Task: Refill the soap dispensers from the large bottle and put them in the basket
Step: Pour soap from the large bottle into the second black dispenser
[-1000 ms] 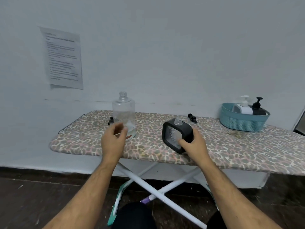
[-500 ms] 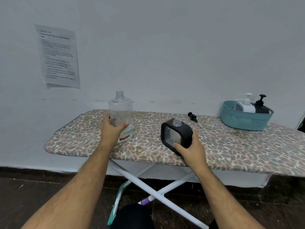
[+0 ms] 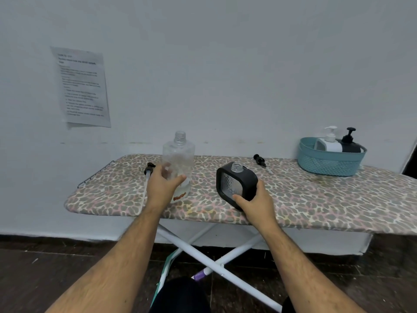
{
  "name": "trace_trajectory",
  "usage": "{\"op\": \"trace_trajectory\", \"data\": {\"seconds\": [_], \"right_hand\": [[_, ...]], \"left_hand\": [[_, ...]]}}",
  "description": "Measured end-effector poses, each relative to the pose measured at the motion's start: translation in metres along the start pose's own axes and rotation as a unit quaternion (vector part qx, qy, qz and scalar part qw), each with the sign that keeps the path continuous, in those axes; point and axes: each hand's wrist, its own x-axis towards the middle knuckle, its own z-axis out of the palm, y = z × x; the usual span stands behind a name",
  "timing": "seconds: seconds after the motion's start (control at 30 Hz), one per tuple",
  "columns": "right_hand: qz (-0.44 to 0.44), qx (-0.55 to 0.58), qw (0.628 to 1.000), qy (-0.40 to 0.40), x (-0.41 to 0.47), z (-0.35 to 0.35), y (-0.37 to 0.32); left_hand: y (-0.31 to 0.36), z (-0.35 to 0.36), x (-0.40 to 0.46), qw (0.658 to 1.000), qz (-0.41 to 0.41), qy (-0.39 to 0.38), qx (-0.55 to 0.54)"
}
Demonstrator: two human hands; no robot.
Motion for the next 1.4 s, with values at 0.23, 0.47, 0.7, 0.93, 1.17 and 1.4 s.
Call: {"op": "trace_trajectory", "data": {"seconds": [0.23, 0.47, 0.7, 0.93, 1.17, 1.4], "right_hand": [[0.004, -0.023, 1.000, 0.019, -0.004, -0.018, 0.002], [-0.003, -0.050, 0.998, 0.038, -0.014, -0.049, 0.011], [0.000, -0.035, 0.995, 0.089, -0.019, -0.068, 0.023], [-0.006, -0.088, 0.994, 0.063, -0.004, -0.080, 0.025], [0.016, -0.124, 0.992, 0.032, -0.004, -0.092, 0.031], [0.018, -0.124, 0.991, 0.040, -0.008, -0.091, 0.039]], "left_hand": [[0.020, 0.006, -0.027, 0.999, 0.024, -0.031, 0.005], [0.037, 0.012, -0.052, 0.995, 0.062, -0.063, 0.043], [0.057, 0.028, -0.066, 0.975, 0.124, -0.062, 0.176], [0.076, 0.034, -0.066, 0.947, 0.156, -0.077, 0.272], [0.087, 0.039, -0.073, 0.923, 0.185, -0.072, 0.330], [0.099, 0.048, -0.076, 0.897, 0.223, -0.086, 0.373]]}}
